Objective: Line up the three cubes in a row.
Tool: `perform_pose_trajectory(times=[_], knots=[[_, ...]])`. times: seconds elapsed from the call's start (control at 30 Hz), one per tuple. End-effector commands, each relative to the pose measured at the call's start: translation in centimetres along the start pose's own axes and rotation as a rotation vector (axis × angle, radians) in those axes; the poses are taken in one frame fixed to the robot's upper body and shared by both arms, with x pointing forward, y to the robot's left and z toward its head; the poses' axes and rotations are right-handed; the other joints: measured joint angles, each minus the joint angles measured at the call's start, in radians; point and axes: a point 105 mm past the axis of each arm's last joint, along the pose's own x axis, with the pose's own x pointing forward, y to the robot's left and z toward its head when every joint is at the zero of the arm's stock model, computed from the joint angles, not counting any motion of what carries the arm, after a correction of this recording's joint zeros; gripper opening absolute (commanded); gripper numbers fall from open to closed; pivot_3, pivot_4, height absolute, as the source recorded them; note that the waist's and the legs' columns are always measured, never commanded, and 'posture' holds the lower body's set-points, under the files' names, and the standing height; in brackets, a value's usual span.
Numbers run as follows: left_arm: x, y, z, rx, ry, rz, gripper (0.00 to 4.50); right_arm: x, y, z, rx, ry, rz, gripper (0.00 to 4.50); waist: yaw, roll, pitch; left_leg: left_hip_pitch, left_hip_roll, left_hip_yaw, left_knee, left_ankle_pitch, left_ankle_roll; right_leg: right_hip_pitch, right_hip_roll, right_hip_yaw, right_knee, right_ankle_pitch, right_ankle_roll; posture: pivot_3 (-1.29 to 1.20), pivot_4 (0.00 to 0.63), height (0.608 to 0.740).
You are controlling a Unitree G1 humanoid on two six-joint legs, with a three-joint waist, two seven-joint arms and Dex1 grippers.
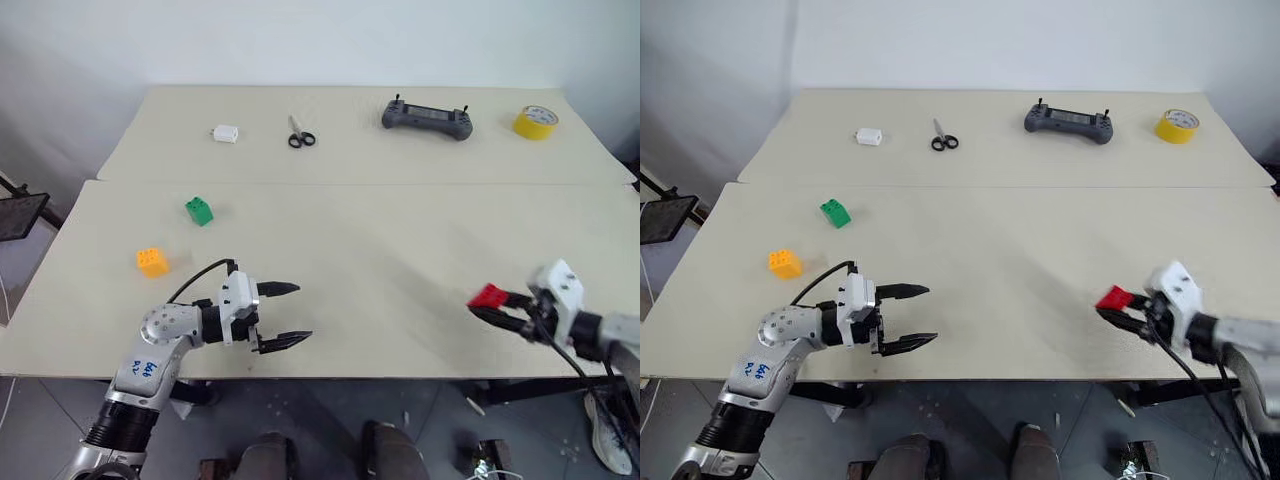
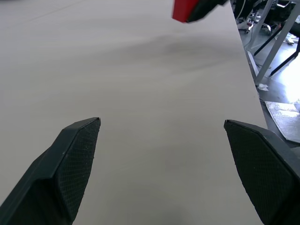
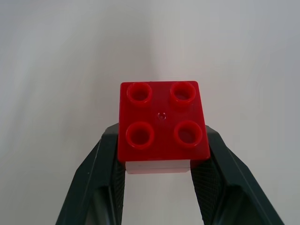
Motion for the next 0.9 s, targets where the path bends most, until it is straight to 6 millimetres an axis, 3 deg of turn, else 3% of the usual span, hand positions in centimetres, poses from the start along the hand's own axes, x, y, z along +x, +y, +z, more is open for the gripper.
perform_pose_trajectory(times=[0.03,0.13,0.27,0.63,0.9], knots=[[-0.9,0.7,0.3,0.027,-0.005,0.079,4.50,4.8,1.7,2.8,-0.088,0.009,0.203,1.51,-0.004,0.000,0.000,-0.001,0.000,-0.001,0.000,0.000,0.000,0.000,0.000,-0.001,0.000,0.000,0.000,0.00,0.150,0.740],[-1.7,0.6,0.2,0.019,-0.003,0.130,4.50,8.7,2.6,3.5,-0.150,0.058,0.329,1.51,0.000,0.000,0.000,-0.001,0.001,-0.003,0.000,0.000,-0.001,-0.002,0.000,-0.003,0.004,0.000,0.000,0.00,0.150,0.740],[-3.0,0.2,0.0,0.009,0.019,0.184,4.50,10.8,1.7,3.0,-0.153,0.091,0.362,1.51,0.019,0.000,0.000,-0.005,0.000,-0.007,0.001,-0.002,-0.001,-0.002,-0.001,-0.007,0.005,0.001,0.001,0.00,0.150,0.740],[-7.4,0.3,-0.7,-0.013,0.081,0.332,4.50,11.6,0.8,1.6,-0.283,0.157,0.495,1.51,-0.012,0.000,0.000,-0.005,0.001,-0.005,0.002,-0.003,-0.001,-0.001,-0.001,-0.010,0.001,0.002,0.002,0.00,0.150,0.740],[-8.1,0.2,-0.6,-0.010,0.084,0.365,4.50,11.8,0.1,1.3,-0.318,0.151,0.498,1.51,-0.019,0.000,0.000,-0.003,0.001,-0.005,0.002,-0.003,-0.001,0.001,-0.001,-0.010,0.001,0.002,0.002,0.00,0.150,0.740]])
